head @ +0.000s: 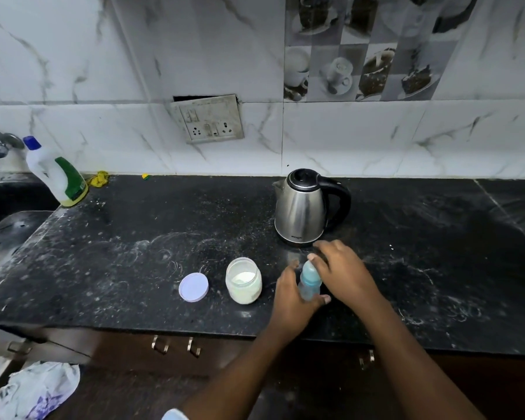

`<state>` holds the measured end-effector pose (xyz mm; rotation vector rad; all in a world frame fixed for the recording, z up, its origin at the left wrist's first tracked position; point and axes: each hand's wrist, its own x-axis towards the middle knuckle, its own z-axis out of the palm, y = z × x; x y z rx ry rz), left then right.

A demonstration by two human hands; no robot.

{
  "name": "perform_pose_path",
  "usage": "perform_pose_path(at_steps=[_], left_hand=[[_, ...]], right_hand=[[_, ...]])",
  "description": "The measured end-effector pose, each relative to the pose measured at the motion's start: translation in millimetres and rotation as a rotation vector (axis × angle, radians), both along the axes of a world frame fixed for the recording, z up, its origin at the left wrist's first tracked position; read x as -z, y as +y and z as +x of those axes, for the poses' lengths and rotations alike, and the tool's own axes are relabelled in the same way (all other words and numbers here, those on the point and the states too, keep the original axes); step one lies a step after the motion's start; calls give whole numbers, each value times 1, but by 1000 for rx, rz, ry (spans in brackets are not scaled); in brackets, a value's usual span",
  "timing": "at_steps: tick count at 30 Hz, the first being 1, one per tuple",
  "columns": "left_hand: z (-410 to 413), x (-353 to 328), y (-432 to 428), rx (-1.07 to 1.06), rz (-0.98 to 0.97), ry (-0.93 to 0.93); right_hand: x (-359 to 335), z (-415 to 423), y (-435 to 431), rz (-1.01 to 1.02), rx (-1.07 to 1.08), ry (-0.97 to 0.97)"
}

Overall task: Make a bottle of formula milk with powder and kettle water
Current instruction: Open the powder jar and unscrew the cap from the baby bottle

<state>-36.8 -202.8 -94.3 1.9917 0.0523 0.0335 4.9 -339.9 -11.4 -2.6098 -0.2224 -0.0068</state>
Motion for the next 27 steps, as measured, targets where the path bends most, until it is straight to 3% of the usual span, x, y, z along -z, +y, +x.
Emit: perform_pose_path(at_steps=[4,9,16,21,24,27], left_hand=[[8,4,-12,-23,-48,25],[9,9,-15,-21,-67,75],[17,23,-7,19,-33,95],[20,29,-4,34,-17,76],[21,27,-3,53,-30,91],[20,26,-3,55,-33,94]], right_hand=[[-2,0,6,-281,-39,40],[-6,0,18,-424,-11,170],[-16,3,20,-518,-182,222],[-16,12,0,-416,-393,330],[-17,10,6,-399,-314,384],[-15,7,18,-467,-274,241]])
